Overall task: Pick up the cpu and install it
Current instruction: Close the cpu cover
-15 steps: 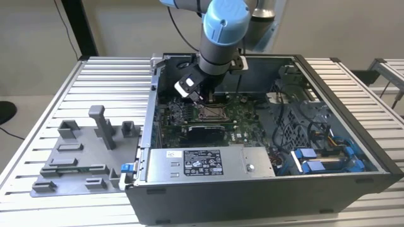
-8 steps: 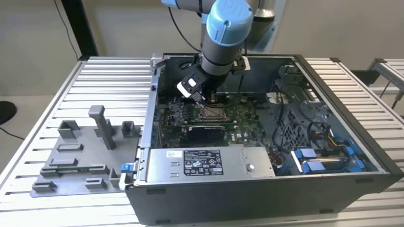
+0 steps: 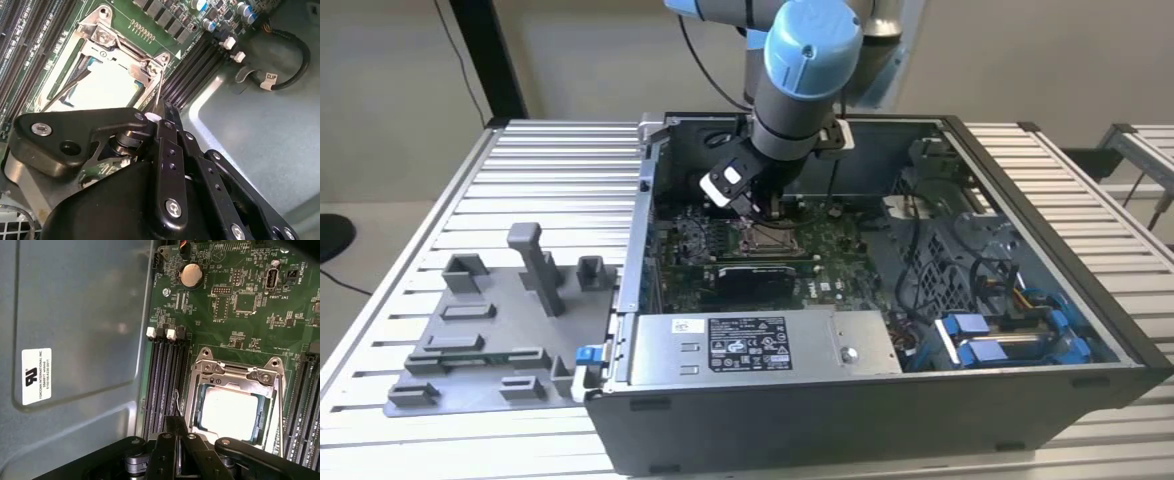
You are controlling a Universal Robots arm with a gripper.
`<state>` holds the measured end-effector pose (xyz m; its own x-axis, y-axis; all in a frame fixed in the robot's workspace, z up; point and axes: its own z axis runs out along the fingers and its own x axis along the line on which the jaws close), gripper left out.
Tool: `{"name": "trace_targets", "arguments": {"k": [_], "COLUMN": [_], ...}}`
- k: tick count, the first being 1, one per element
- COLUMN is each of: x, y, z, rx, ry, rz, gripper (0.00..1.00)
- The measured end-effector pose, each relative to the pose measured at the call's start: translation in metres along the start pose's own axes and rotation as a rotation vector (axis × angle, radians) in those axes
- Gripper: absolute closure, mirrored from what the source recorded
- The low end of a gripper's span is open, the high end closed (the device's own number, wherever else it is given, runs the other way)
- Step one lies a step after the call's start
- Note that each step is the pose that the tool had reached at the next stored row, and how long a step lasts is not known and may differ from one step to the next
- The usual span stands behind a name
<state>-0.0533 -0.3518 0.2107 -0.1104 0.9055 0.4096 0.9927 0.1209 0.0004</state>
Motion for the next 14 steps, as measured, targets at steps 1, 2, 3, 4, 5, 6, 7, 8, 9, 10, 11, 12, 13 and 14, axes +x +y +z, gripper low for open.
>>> {"name": "trace_targets", "arguments": {"k": [1,2,3,4,5,6,7,8,9,10,11,12,13,14], "x": [0.0,0.0,0.0,0.0,-0.0001,-0.0002,-0.0003,-0.0004,-0.0005,-0.0007,-0.0008,-0.001,-0.0011,-0.0013], "y": [0.0001,0.0001,0.0002,0.0002,0.0005,0.0009,0.0015,0.0022,0.003,0.0039,0.0048,0.0057,0.0065,0.0074], "z": [0.0001,0.0001,0.0001,0.0001,0.0001,0.0002,0.0003,0.0004,0.0004,0.0006,0.0007,0.0009,0.001,0.0011], "rx": [0.0,-0.0001,-0.0001,0.0,0.0,0.0,-0.0001,-0.0001,-0.0001,-0.0001,-0.0001,-0.0001,0.0,0.0], "ry": [0.0002,0.0002,0.0002,0.0002,0.0002,0.0003,0.0002,0.0002,0.0003,0.0003,0.0003,0.0002,0.0002,0.0001], "rz": [0.0,0.0,0.0,0.0,0.0,0.0,0.0,0.0,0.0,0.0,0.0,0.0,0.0,0.0], "gripper": [1.0,1.0,1.0,1.0,1.0,1.0,1.0,1.0,1.0,1.0,1.0,1.0,1.0,1.0]}}
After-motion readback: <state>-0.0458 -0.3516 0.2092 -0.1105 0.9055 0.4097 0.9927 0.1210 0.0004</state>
